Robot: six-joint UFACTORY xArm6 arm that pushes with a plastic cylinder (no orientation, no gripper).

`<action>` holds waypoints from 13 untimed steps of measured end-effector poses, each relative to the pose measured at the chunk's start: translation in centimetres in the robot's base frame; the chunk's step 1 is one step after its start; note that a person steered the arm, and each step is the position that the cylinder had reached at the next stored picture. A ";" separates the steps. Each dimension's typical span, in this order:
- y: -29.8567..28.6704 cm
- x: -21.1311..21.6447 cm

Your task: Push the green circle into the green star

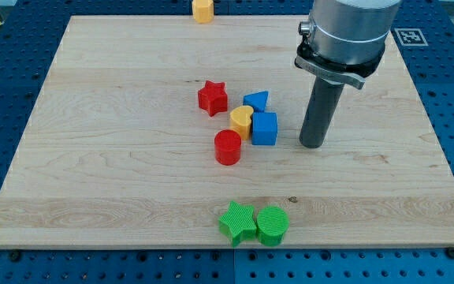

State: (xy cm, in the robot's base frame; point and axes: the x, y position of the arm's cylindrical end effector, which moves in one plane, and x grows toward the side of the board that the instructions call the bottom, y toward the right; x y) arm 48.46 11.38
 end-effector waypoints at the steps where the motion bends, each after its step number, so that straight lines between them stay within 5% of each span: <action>1: 0.0 1.8; 3: 0.0 7.2; 6: 0.0 8.3; 8: 0.0 12.7; 13: -3.9 13.4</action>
State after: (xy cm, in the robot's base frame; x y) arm 61.86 7.48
